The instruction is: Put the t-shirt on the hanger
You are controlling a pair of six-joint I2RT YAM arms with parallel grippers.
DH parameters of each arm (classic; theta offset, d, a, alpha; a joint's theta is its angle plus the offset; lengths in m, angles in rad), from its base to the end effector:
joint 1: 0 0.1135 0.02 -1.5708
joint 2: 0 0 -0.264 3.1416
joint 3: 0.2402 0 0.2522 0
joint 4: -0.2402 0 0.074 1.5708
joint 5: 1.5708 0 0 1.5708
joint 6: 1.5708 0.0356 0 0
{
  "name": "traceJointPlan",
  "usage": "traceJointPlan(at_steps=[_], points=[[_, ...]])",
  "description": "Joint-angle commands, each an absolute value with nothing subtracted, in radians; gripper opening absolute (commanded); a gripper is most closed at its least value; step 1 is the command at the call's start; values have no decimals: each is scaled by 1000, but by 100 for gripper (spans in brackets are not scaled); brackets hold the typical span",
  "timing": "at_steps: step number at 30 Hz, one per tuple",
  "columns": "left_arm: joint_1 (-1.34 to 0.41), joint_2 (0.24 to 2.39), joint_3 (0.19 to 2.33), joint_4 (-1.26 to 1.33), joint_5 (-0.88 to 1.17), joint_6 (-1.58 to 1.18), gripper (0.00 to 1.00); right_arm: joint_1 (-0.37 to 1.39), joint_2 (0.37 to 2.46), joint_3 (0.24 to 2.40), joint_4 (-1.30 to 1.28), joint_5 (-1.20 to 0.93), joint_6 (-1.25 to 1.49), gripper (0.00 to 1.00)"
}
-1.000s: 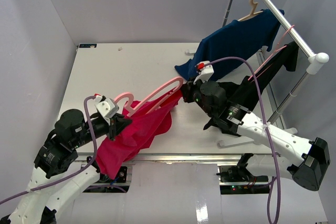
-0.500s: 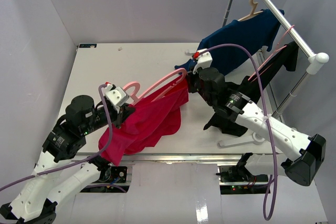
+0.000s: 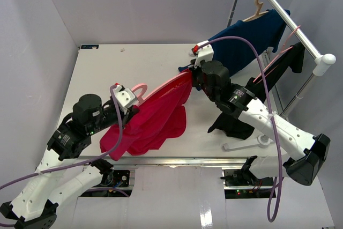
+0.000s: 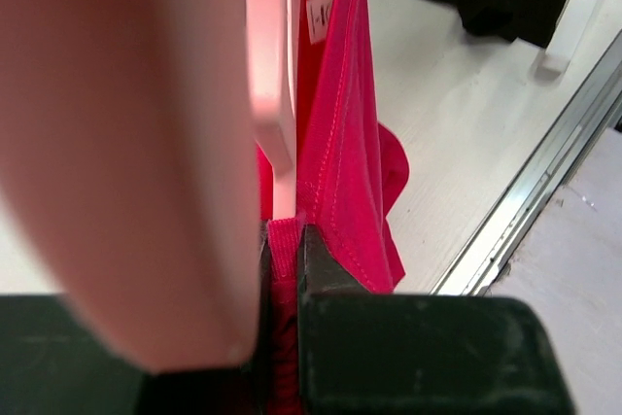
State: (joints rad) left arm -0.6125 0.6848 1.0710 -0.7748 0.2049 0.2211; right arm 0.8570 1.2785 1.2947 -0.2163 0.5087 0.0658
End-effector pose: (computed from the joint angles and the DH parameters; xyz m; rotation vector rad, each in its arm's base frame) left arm 0.0945 -0.0752 0.3871 0.9238 1.7500 -0.4567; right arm 0.2035 0.2085 0.4094 -0.3240 1.7203 0.2246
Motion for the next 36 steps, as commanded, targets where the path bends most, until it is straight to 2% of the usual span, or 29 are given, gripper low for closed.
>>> traceJointPlan(at_steps=[1, 6, 10, 15, 23, 27, 30, 36], points=[[-618, 702, 1079, -892, 146, 239, 0, 817, 1258, 1363, -144, 649, 33, 8], [-620, 731, 1093, -880, 174, 231, 0, 816, 1284, 1377, -148, 591, 24, 8], [-620, 747, 1103, -822, 253, 211, 0, 816, 1275, 1379, -200, 270, 22, 8], [-620, 746, 1073, -738, 431, 177, 0, 848, 1273, 1408, -315, 2, 6, 8], [-620, 773, 978, -706, 453, 177, 0, 924, 1212, 1360, -440, -205, 5, 9], [-620, 761, 959, -676, 525, 170, 0, 928, 1173, 1330, -471, -271, -31, 22], [-620, 760, 951, -658, 574, 163, 0, 928, 1148, 1314, -470, -268, -70, 42], [-620, 768, 942, -644, 639, 156, 0, 929, 1135, 1326, -416, -374, -106, 54]])
